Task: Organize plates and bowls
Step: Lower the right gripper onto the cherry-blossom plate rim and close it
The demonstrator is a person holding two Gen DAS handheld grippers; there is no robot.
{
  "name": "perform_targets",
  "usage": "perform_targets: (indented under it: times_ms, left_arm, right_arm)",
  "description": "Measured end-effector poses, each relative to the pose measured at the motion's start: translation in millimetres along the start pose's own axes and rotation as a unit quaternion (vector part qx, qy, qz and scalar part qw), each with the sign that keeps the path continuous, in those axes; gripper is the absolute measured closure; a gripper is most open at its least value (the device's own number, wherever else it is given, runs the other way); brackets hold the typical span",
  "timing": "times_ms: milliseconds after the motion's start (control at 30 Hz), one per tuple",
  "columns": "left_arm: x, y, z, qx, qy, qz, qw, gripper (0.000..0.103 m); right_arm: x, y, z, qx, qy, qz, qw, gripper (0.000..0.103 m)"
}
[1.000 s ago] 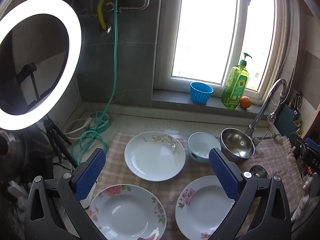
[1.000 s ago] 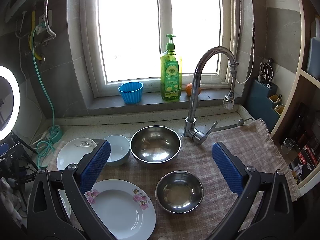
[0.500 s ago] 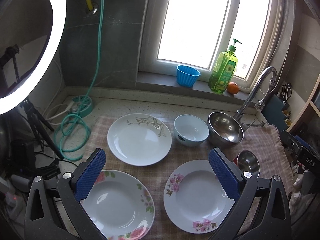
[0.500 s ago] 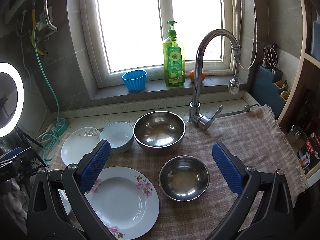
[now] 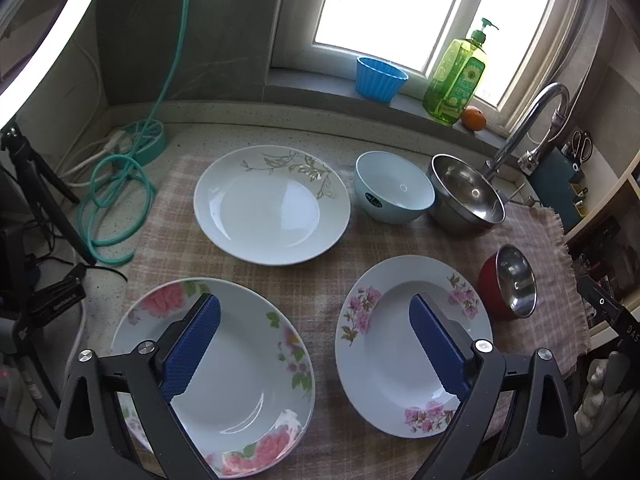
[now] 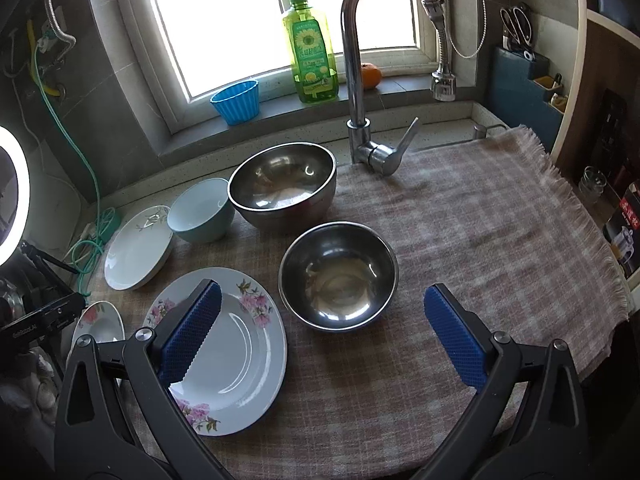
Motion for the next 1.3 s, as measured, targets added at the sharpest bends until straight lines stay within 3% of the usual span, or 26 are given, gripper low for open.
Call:
perform_targets:
  times_ms: [100,267,333,400,467,533,833,933,1133,1300]
  left_arm:
    - [9,-2,1,0.008,-0.012,-0.016,0.9998,0.024]
    - [27,-5,3,0.018,-0.034,-0.042,0.9984,0.04]
    - [35,-6,4,0.02,-0.041,-0.056,0.9974,0.051]
    - [42,-7,5,0.02,-0.049,-0.067,0.9964,0.055]
    - [48,-7,5,0.014,-0.057,-0.076,0.9954,0.06]
    - [54,-7,4,0.005,-0.069,-0.085,0.994,0.068]
    - [78,-4,0,-0.011,-0.088,-0.112,0.9897,0.07]
    - [83,-5,2,-0.013,-0.092,-0.119,0.9886,0.077]
    - [92,-8,2,-0.024,-0.097,-0.132,0.9862,0.08]
    - [96,-9,6,-0.027,-0.105,-0.134,0.9851,0.085]
  right_arm:
    - [6,-9,9,0.008,0.004,-0.02,1.0,0.004]
    - [28,-29,19,0.03,0.023,-0.085,0.996,0.034]
    - [40,-36,22,0.045,0.043,-0.122,0.991,0.039]
    - [53,-44,25,0.068,0.074,-0.162,0.982,0.045]
    - [63,-51,29,0.093,0.096,-0.186,0.973,0.056]
    - [70,-55,31,0.102,0.105,-0.198,0.969,0.057]
    - [93,-61,23,0.114,0.116,-0.228,0.96,0.065]
    - [102,-61,19,0.114,0.116,-0.235,0.958,0.07]
    - [116,-60,16,0.114,0.119,-0.249,0.955,0.083]
    - [124,-59,10,0.11,0.128,-0.255,0.952,0.085]
Point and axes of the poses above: each gripper's, at about its wrist camera, not at the fingertips, and x roughly the way its jaws point, z to its right, y to its top, the point moved 1 cm from there along x, roughly the way its jaws point, and after that the axes turned 12 degrees about x, right-handed, at the moved point
